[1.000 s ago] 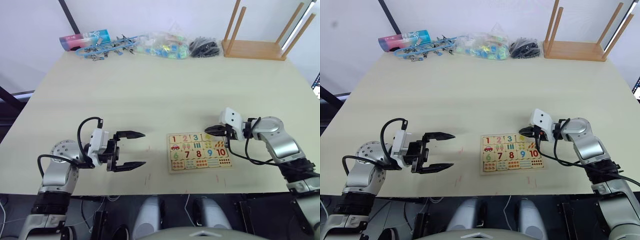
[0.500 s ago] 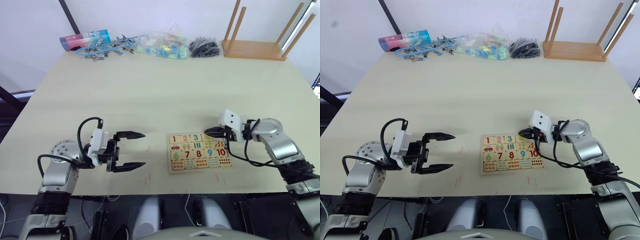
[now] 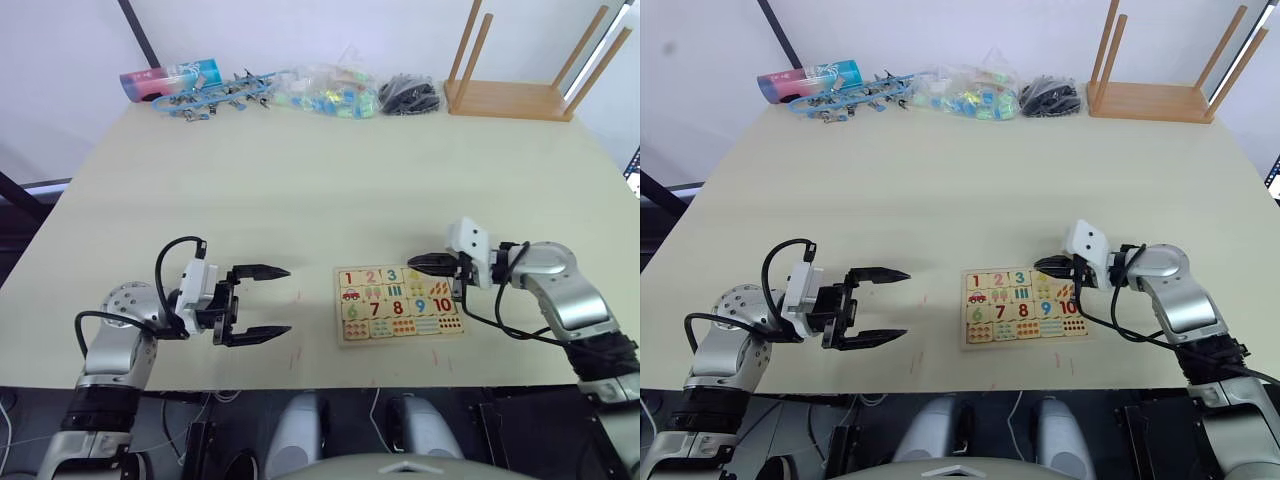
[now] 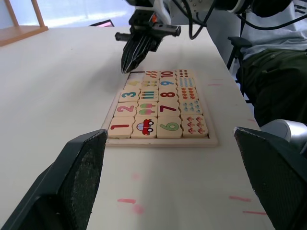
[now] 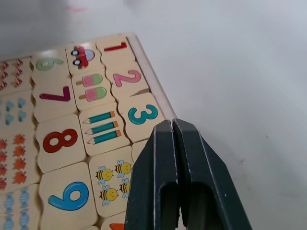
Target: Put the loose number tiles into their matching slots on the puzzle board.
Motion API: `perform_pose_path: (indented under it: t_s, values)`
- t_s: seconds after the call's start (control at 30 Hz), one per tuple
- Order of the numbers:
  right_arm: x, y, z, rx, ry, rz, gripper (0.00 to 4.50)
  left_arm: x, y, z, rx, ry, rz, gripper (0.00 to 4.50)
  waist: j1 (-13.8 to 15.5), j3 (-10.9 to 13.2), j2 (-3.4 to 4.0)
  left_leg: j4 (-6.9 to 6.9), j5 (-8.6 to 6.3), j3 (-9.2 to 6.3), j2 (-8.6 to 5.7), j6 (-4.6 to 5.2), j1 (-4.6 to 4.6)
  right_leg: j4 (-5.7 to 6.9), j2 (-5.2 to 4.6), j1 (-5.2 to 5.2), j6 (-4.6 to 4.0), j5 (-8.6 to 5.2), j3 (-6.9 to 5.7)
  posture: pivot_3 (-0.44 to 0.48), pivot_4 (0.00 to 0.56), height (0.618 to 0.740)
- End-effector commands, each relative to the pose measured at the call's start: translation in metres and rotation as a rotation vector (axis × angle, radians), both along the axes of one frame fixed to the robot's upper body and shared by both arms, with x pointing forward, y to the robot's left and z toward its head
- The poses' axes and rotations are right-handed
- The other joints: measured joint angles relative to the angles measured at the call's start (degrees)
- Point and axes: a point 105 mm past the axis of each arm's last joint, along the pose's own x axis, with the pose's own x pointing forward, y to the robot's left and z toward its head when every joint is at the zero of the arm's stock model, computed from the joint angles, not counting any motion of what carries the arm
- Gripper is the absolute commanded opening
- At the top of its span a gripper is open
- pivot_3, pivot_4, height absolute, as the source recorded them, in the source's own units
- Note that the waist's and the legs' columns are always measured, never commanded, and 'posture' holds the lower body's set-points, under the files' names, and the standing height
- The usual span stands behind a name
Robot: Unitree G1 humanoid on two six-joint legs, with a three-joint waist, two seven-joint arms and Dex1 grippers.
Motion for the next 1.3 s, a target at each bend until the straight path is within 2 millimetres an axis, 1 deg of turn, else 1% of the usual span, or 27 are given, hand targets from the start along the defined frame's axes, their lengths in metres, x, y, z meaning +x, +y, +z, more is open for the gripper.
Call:
perform_pose_path:
  t_s: [0.03, 0.17, 0.2, 0.23, 0.43, 0.47, 0.53, 0.6, 0.63, 0.67, 0.7, 0.73, 0.8, 0.87, 0.93, 1.13, 1.2, 1.3]
  values:
    - [-0.006, -0.011, 0.022, 0.064, -0.062, -0.054, 0.05, 0.0, 0.002, 0.008, -0.018, -0.018, 0.031, 4.5, 0.01, 0.0, 0.0, 0.0, 0.0, 0.0, 0.0, 0.0, 0.01, 0.02, 0.0, 0.01, 0.0, 0.0, 0.0, 0.0, 0.15, 0.737]
    - [-0.017, -0.023, 0.024, 0.115, -0.075, -0.111, 0.05, 0.003, 0.004, 0.005, -0.011, 0.003, 0.079, 4.5, -0.04, 0.0, -0.01, 0.0, 0.0, 0.0, 0.0, 0.0, 0.03, 0.08, 0.0, 0.01, 0.0, 0.0, 0.02, 0.0, 0.15, 0.737]
    - [-0.019, -0.028, 0.031, 0.178, -0.125, -0.14, 0.05, 0.005, 0.005, 0.004, -0.011, 0.006, 0.103, 4.5, -0.03, 0.0, -0.01, 0.0, 0.0, 0.01, -0.01, 0.0, 0.06, 0.1, 0.0, 0.01, 0.0, 0.0, 0.02, 0.0, 0.15, 0.737]
    - [-0.023, -0.035, 0.033, 0.206, -0.138, -0.162, 0.05, 0.006, 0.007, 0.002, -0.012, 0.013, 0.128, 4.5, 0.02, -0.01, -0.02, 0.0, 0.0, 0.02, -0.01, 0.0, 0.08, 0.14, 0.0, 0.01, -0.01, -0.01, 0.04, 0.0, 0.15, 0.737]
    - [-0.048, -0.071, 0.019, 0.247, -0.132, -0.304, 0.05, 0.012, 0.016, -0.006, -0.01, 0.03, 0.259, 4.5, 0.0, -0.02, -0.03, 0.0, 0.0, 0.03, -0.01, 0.0, 0.16, 0.16, 0.0, 0.09, 0.0, -0.01, 0.09, 0.0, 0.15, 0.737]
    - [-0.051, -0.075, 0.018, 0.252, -0.127, -0.316, 0.57, 0.013, 0.017, -0.006, -0.011, 0.029, 0.272, 4.5, -0.04, -0.02, -0.03, 0.0, 0.0, 0.03, -0.01, 0.0, 0.17, 0.16, 0.0, 0.08, 0.0, -0.01, 0.09, 0.0, 0.15, 0.737]
    - [-0.058, -0.086, 0.014, 0.265, -0.13, -0.364, 1.33, 0.014, 0.02, -0.009, -0.014, 0.02, 0.317, 4.5, -0.07, -0.02, -0.03, 0.0, 0.0, 0.04, 0.0, 0.0, 0.21, 0.19, 0.0, 0.1, -0.01, -0.02, 0.11, 0.0, 0.15, 0.737]
    - [-0.065, -0.097, 0.01, 0.265, -0.135, -0.405, 2.41, 0.014, 0.022, -0.011, -0.022, 0.035, 0.344, 4.5, -0.14, -0.02, -0.03, 0.0, 0.0, 0.05, 0.01, 0.0, 0.26, 0.19, 0.01, 0.14, -0.02, -0.02, 0.12, 0.0, 0.15, 0.737]
    - [-0.069, -0.102, 0.008, 0.263, -0.137, -0.42, 2.78, 0.014, 0.023, -0.011, -0.026, 0.04, 0.35, 4.5, -0.12, -0.02, -0.03, 0.0, 0.0, 0.04, 0.01, -0.01, 0.28, 0.19, 0.01, 0.16, -0.02, -0.02, 0.12, 0.0, 0.15, 0.737]
    - [-0.072, -0.108, 0.006, 0.264, -0.137, -0.439, 3.42, 0.013, 0.024, -0.011, -0.033, 0.044, 0.355, 4.5, -0.1, -0.02, -0.03, 0.0, 0.0, 0.04, 0.01, -0.01, 0.28, 0.19, 0.01, 0.16, -0.02, -0.03, 0.11, 0.0, 0.15, 0.737]
    - [-0.076, -0.113, 0.004, 0.265, -0.137, -0.459, 3.9, 0.013, 0.024, -0.01, -0.043, 0.05, 0.362, 4.5, -0.1, -0.02, -0.03, 0.0, 0.0, 0.04, 0.01, -0.01, 0.28, 0.18, 0.0, 0.16, -0.02, -0.03, 0.11, 0.0, 0.15, 0.737]
    - [-0.079, -0.117, 0.003, 0.266, -0.137, -0.471, 4.47, 0.013, 0.025, -0.01, -0.05, 0.055, 0.366, 4.5, -0.1, -0.02, -0.04, 0.0, 0.0, 0.04, 0.02, -0.01, 0.28, 0.18, 0.0, 0.17, -0.02, -0.03, 0.11, 0.0, 0.15, 0.737]
    - [-0.09, -0.128, -0.002, 0.274, -0.127, -0.517, 4.47, 0.01, 0.029, -0.009, -0.055, 0.066, 0.377, 4.5, 0.0, -0.03, -0.04, 0.0, 0.0, 0.04, 0.02, -0.01, 0.28, 0.17, 0.0, 0.18, -0.06, -0.05, 0.11, 0.0, 0.15, 0.737]
    - [-0.098, -0.133, -0.005, 0.273, -0.12, -0.532, 4.47, 0.007, 0.031, -0.009, -0.06, 0.073, 0.383, 4.5, -0.04, -0.03, -0.03, 0.0, 0.0, 0.04, 0.03, -0.01, 0.31, 0.17, -0.01, 0.21, -0.07, -0.07, 0.11, 0.0, 0.15, 0.737]
    - [-0.111, -0.144, -0.01, 0.271, -0.103, -0.564, 4.47, 0.003, 0.035, -0.009, -0.064, 0.085, 0.394, 4.5, -0.07, -0.03, -0.04, 0.0, 0.0, 0.04, 0.04, -0.01, 0.31, 0.16, -0.01, 0.22, -0.11, -0.09, 0.11, 0.0, 0.15, 0.737]
    - [-0.137, -0.168, -0.027, 0.254, -0.071, -0.628, 4.47, -0.006, 0.041, -0.011, -0.07, 0.11, 0.417, 4.5, -0.02, -0.04, -0.04, -0.02, -0.01, 0.03, 0.06, -0.01, 0.38, 0.06, -0.04, 0.32, -0.22, -0.15, 0.1, 0.0, 0.15, 0.737]
    - [-0.141, -0.172, -0.031, 0.252, -0.069, -0.638, 4.47, -0.008, 0.042, -0.011, -0.073, 0.117, 0.422, 4.5, -0.03, -0.04, -0.03, -0.02, -0.01, 0.03, 0.08, -0.01, 0.38, 0.0, -0.04, 0.33, -0.23, -0.16, 0.1, 0.0, 0.15, 0.737]
    - [-0.143, -0.176, -0.033, 0.252, -0.074, -0.645, 4.47, -0.009, 0.043, -0.012, -0.073, 0.123, 0.422, 4.5, -0.06, -0.04, -0.02, -0.02, -0.01, 0.04, 0.08, -0.01, 0.39, -0.03, -0.05, 0.34, -0.23, -0.16, 0.11, 0.0, 0.15, 0.737]
